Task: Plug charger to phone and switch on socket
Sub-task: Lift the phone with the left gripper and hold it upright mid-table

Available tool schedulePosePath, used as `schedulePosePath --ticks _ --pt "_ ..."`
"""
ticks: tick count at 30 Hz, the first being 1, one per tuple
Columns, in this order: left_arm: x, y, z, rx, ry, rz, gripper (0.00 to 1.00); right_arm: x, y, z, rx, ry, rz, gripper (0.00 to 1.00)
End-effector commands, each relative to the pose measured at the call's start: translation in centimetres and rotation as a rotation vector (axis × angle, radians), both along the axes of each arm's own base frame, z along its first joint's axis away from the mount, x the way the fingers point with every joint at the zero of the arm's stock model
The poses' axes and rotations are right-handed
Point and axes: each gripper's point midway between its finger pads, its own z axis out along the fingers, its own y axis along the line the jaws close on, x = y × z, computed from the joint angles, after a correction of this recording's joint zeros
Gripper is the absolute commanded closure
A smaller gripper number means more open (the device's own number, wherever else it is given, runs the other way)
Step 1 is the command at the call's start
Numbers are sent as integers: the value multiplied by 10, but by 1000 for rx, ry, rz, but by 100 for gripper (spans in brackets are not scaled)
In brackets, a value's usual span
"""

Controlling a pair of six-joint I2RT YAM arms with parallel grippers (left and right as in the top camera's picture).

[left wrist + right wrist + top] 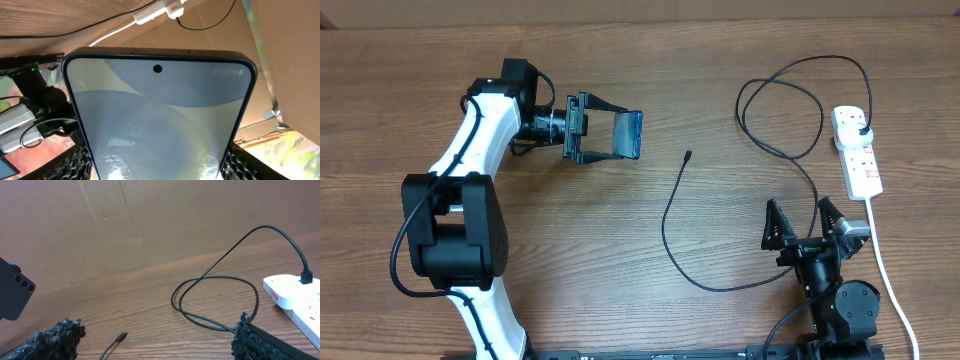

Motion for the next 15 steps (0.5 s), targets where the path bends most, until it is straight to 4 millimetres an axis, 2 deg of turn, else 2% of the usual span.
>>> schedulePosePath --ticks 1,15 --pt "5 2 16 -57 11 13 65 0 -1 -1 3 -5 -5 0" --pt "6 3 11 -26 10 15 65 1 -8 -1 -32 -10 -46 0"
